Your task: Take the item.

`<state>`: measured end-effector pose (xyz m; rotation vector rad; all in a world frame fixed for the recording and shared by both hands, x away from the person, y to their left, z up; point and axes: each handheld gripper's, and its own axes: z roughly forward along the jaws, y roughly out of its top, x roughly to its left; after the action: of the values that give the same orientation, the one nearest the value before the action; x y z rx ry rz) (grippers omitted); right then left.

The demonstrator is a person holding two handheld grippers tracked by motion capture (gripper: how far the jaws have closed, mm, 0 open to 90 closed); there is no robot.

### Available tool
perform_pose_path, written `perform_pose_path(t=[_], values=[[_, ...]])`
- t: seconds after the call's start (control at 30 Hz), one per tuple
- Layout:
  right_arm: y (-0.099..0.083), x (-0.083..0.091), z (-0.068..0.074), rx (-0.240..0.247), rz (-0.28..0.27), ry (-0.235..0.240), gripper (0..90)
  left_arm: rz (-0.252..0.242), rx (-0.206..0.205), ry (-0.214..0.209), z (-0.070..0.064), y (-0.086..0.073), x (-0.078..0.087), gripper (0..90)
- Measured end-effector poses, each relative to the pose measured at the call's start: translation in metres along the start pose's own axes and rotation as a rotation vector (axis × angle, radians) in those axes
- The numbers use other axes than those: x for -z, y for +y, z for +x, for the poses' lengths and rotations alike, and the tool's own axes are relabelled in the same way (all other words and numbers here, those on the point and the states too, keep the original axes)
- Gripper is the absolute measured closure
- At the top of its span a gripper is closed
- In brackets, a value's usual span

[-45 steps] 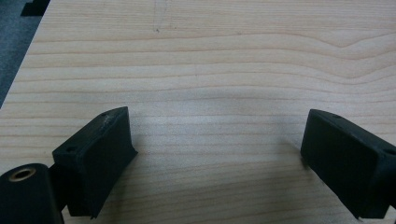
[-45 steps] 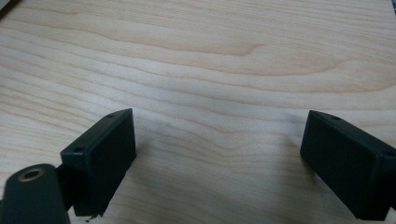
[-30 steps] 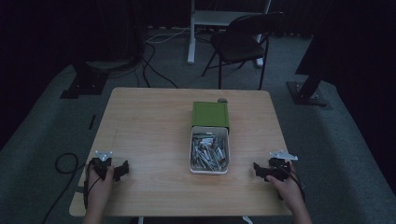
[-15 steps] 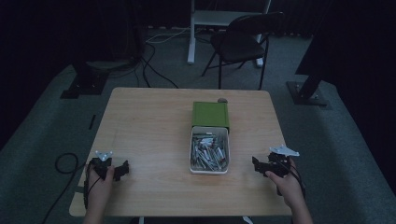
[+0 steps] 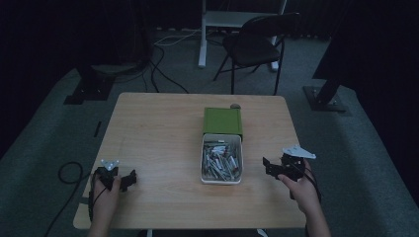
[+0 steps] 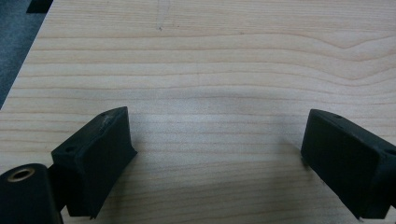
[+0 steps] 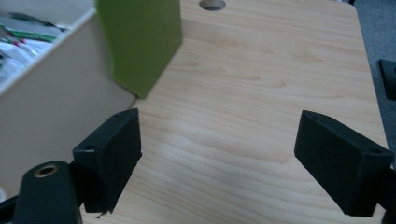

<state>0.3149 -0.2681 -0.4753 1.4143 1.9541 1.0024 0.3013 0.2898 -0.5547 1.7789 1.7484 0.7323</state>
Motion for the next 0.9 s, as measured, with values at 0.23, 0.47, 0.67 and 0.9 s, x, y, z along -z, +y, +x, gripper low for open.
perform_pose_path(t=[0.23,0.47,0.67,0.9], values=[[0.011,0.003,0.011,0.033,-0.030,0.033,16.3,-0.001,0.002,0.002,0.000,0.000,0.000,9.5],[0.021,0.006,0.020,0.049,-0.049,0.045,18.8,0.001,0.003,0.003,0.000,0.000,0.000,9.5],[0.031,0.006,0.033,0.080,-0.067,0.067,19.0,0.001,0.004,0.004,-0.001,0.000,0.000,9.5],[0.037,0.004,0.050,0.118,-0.069,0.092,22.1,0.001,0.004,0.005,-0.001,0.000,0.000,9.5]])
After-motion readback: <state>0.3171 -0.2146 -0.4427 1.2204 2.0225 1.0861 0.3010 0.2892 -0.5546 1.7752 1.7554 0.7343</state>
